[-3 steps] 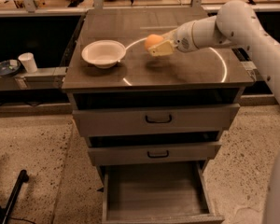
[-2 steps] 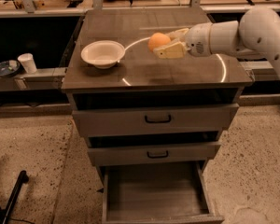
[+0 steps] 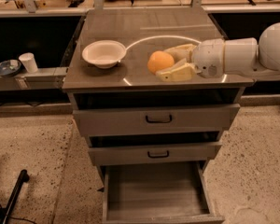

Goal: Place orange into bottom drawer

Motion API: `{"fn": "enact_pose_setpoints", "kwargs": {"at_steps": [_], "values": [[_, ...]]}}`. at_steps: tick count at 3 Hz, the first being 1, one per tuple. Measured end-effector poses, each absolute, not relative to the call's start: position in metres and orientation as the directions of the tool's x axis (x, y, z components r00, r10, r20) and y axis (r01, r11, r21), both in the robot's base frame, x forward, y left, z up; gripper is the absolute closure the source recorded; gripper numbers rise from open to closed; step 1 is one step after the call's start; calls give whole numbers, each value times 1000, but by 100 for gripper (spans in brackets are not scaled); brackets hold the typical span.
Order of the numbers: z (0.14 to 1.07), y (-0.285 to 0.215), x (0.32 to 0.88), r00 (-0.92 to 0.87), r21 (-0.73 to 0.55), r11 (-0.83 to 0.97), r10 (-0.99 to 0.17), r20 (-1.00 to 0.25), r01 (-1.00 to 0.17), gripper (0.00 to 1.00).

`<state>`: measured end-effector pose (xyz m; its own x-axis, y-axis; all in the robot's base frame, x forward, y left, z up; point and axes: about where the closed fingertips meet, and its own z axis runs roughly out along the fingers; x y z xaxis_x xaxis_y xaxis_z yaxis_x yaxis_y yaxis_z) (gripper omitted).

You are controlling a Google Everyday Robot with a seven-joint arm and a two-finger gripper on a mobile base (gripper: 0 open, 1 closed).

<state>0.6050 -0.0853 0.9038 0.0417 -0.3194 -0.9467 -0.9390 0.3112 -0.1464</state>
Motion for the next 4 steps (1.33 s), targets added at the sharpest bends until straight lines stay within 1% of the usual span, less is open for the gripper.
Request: {"fn": "enact_pose_setpoints", "kwargs": {"at_steps": [1,2,3,4], "values": [[904,-85,605,42,-146,311,-319,-947,-939,100],[896,-77,583,99,-197,201,-414,-905,-960,100],[858,-97,537,151,-230,78,-544,-825,-970,100],[808,-157,481,150,-211,25,-622,-768,-977,100]]}}
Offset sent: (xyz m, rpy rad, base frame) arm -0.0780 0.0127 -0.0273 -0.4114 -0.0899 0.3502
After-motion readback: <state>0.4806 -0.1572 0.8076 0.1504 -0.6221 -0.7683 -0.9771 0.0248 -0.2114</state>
